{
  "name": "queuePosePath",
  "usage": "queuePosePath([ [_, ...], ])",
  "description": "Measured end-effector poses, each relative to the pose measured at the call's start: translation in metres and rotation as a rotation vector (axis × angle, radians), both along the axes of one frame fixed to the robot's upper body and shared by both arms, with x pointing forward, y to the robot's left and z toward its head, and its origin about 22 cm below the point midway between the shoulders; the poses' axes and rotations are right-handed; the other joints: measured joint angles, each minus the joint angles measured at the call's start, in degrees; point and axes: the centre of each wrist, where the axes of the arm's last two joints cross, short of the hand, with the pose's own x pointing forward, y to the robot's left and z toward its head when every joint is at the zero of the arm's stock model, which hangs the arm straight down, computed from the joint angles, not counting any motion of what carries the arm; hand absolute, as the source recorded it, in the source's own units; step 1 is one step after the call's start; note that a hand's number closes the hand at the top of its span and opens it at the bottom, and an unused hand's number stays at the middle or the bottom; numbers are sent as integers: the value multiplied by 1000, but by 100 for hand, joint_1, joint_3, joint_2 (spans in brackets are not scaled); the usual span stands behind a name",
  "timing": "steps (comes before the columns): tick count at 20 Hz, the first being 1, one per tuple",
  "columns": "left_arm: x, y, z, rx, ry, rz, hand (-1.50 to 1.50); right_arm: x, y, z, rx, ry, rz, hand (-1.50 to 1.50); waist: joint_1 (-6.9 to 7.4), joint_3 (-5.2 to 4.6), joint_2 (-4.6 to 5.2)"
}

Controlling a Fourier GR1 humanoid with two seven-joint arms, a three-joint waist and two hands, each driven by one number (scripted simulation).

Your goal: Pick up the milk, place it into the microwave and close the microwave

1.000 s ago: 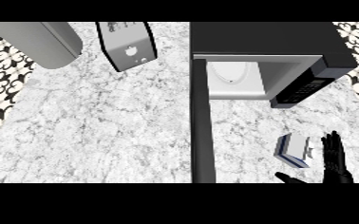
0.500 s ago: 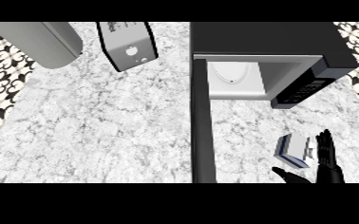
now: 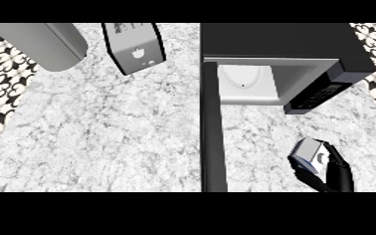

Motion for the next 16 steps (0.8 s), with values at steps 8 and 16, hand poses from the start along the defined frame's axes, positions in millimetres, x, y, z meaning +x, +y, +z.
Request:
queuePosePath([
  [8,-4,1,-2,-9,1,9,-150,13,13,3,4,-62,47,150,-19,-12,-9],
  [16,-3,4,-1,-9,-5,-1,-150,46,25,19,24,-93,259,150,-11,5,-3],
])
